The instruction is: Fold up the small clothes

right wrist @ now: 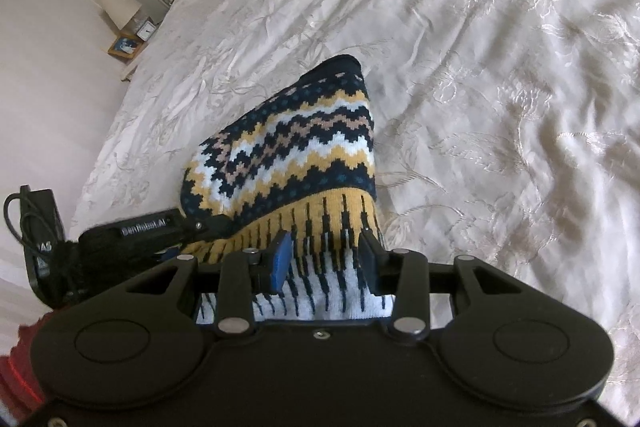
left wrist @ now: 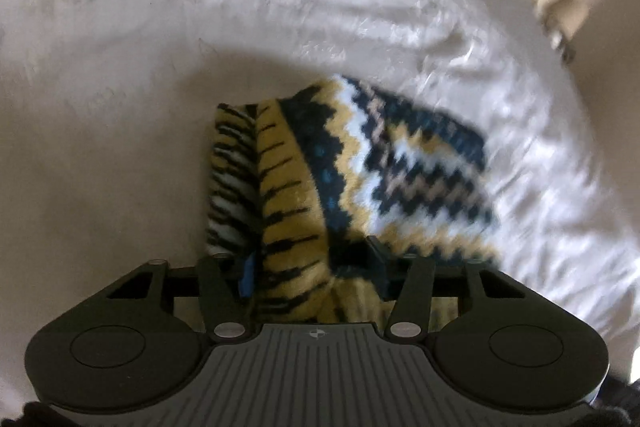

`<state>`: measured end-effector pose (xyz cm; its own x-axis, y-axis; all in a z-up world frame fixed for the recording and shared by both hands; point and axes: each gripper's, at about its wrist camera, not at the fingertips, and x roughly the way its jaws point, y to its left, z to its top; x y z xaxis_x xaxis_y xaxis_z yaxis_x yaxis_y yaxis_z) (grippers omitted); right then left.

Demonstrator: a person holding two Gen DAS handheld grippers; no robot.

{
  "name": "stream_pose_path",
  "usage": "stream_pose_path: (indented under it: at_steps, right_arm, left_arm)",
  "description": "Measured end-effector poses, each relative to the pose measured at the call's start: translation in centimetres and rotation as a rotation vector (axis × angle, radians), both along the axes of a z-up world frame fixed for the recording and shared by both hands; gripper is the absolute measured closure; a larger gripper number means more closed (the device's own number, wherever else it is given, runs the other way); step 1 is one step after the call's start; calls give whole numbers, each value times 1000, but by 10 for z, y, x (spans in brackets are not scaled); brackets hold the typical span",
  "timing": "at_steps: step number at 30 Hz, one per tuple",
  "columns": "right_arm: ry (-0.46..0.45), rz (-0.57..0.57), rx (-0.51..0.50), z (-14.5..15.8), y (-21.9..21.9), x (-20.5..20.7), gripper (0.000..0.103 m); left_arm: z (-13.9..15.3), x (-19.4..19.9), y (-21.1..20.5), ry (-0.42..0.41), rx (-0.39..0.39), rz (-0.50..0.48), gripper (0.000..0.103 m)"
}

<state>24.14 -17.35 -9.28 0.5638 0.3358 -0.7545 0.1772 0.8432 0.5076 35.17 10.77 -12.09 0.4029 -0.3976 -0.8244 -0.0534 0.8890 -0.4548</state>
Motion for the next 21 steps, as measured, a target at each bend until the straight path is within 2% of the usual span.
stream_pose_path:
  at_steps: [2, 5, 7, 9, 10, 12, 13, 14, 16, 18, 19, 20, 21]
  right_arm:
    - [-1, -5, 0, 0, -1, -2, 53]
    - [6, -17, 2, -2, -2, -3, 53]
    - [9, -17, 0, -4, -1, -2, 53]
    - [4, -16, 2, -3, -1, -1, 53]
    - [-1, -13, 3, -2, -2, -1, 53]
    - [-11, -6, -3, 0, -2, 1, 53]
    - [-14, -3, -7, 0, -2, 2, 53]
    - [-13, 0, -12, 0, -2, 4, 53]
    - [-10, 12, -42, -1, 0, 11, 53]
    - [-26, 38, -94, 4, 5, 19, 53]
    - [-50, 52, -115, 9, 7, 23, 54]
    - [-77, 69, -129, 14, 9, 27, 56]
    - [-102, 82, -144, 18, 11, 32, 66]
  left_arm:
    - [10, -5, -2, -35, 1, 1, 75]
    - [25, -13, -12, -96, 43, -69, 82]
    - [34, -16, -14, -141, 82, -97, 83]
    - [39, -20, -3, -166, 77, -73, 84]
    - [38, -22, 4, -164, 83, -55, 86]
    - [31, -20, 15, -148, 148, -35, 90]
    - [23, -16, 20, -130, 156, -44, 92]
    - [14, -11, 24, -105, 129, -71, 91]
    - [6, -2, 27, -91, 132, -117, 88]
    - [16, 0, 28, -120, 171, -116, 88]
    - [26, 0, 30, -148, 197, -85, 88]
    - [36, -3, 31, -181, 217, -56, 87]
    - [45, -3, 30, -213, 234, -39, 86]
